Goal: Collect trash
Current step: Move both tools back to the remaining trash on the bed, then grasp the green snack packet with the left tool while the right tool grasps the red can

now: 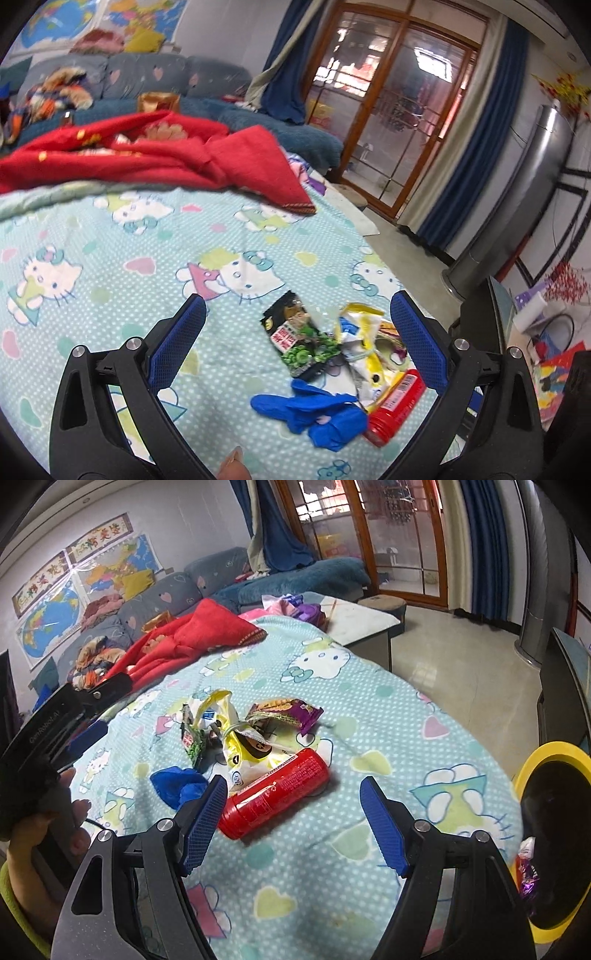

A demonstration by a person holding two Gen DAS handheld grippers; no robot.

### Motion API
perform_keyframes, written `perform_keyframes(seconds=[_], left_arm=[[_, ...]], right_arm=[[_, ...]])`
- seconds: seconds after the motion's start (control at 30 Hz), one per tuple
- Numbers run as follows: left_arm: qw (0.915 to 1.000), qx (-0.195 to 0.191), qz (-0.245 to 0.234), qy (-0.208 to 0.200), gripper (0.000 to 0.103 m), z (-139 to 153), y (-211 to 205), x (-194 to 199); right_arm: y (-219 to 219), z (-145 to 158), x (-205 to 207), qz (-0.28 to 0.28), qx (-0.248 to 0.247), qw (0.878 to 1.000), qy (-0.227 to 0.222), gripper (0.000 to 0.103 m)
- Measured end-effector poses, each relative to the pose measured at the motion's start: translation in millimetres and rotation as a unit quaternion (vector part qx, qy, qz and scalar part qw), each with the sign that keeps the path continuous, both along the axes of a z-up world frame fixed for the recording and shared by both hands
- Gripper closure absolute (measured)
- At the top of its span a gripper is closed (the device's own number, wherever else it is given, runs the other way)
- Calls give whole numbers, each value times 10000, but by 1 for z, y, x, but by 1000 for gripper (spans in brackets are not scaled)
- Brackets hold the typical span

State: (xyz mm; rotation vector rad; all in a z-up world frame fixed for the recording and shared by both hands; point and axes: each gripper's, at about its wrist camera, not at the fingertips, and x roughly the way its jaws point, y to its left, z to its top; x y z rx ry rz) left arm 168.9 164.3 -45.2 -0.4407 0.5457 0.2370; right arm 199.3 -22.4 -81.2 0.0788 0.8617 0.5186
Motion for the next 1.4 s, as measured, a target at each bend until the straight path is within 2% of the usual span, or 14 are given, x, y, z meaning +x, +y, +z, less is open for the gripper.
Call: perform_keyframes(seconds=[0.33, 0.47, 0.67, 0.77, 0.83, 0.93, 1.07, 1.13, 1.23, 1.4], left_arm=[[9948, -951, -7, 369, 29, -32, 23, 27], [9901, -1322, -93, 473, 30, -42, 26, 40], [9847, -1593, -87, 700, 39, -58, 28, 56], [9826, -1681, -76, 787, 46, -64, 29, 58], [9825, -1663, -83, 834, 57, -68, 29, 57], [9824, -1670, -105, 829, 67, -71, 29, 54], [9825, -1686, -158, 780, 73, -71, 30, 47], [9823, -1704, -173, 757, 81, -71, 31, 42], [9821, -1748, -174, 679, 87, -69, 34, 33], [9826, -1775, -233, 494, 90, -60, 35, 20]], right_arm=[[15, -22, 21, -195, 7, 9992, 351, 31], [17, -34, 26, -224, 60, 9980, 585, 31], [15, -41, 28, -200, 219, 9971, 699, 31], [12, -43, 30, -192, 361, 9962, 769, 32], [12, -43, 30, -186, 379, 9962, 762, 33], [10, -44, 31, -144, 440, 9961, 748, 39], [2, -44, 32, -105, 622, 9943, 864, 47], [-4, -44, 33, -108, 768, 9922, 971, 50], [-11, -42, 32, -102, 905, 9900, 1074, 53], [-21, -38, 29, -58, 1090, 9869, 1184, 59]])
